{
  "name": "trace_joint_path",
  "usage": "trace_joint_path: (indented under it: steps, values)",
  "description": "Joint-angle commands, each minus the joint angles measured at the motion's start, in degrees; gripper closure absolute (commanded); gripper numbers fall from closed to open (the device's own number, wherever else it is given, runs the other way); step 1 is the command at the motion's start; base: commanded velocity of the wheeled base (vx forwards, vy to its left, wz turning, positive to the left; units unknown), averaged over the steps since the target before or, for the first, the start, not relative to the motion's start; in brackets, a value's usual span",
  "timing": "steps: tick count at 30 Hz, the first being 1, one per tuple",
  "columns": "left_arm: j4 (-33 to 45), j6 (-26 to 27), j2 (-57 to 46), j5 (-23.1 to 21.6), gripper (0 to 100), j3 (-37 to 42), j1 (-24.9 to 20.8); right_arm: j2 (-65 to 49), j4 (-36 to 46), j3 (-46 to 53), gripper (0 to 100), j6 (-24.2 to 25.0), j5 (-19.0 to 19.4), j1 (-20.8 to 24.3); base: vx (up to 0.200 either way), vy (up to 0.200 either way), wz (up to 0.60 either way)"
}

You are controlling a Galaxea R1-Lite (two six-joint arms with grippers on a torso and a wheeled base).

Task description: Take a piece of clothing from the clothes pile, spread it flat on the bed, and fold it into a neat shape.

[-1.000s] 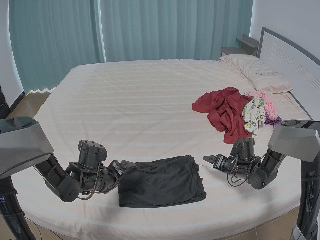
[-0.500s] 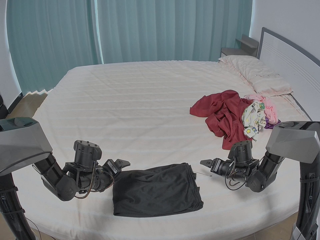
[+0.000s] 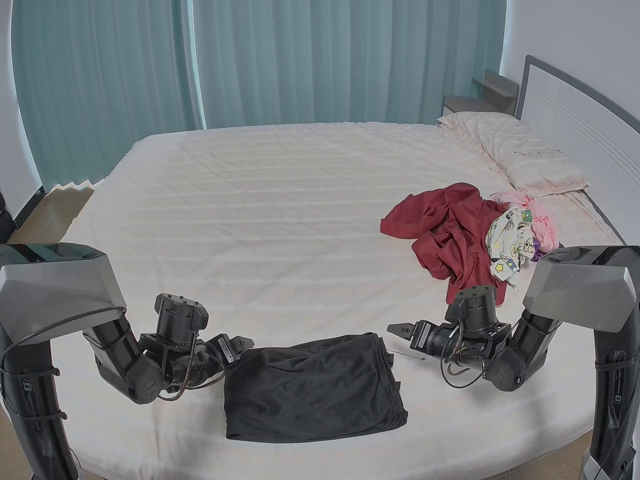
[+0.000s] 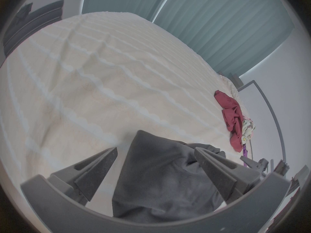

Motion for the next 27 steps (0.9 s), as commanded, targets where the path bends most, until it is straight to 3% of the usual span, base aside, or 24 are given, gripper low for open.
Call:
trace_joint_path:
  steps: [1,14,15,27]
  values:
    - [-3.61,1.33,7.62,0.39,0,-2.23,0.19,2.43,-1.23,-0.15,0,-0.03,-0.03,1.11,0.000,0.000,0.00]
    - [-6.25,1.42,9.99,1.62,0,-3.55,0.01,4.71,-6.24,-0.06,0,-0.12,0.15,1.90,0.000,0.000,0.00]
    - [-6.25,1.42,9.99,1.62,100,-3.55,0.01,4.71,-6.24,-0.06,0,-0.12,0.15,1.90,0.000,0.000,0.00]
    - [-6.25,1.16,10.08,5.58,100,-3.90,0.45,6.73,-6.41,-3.84,0,-0.21,0.32,3.75,0.000,0.000,0.00]
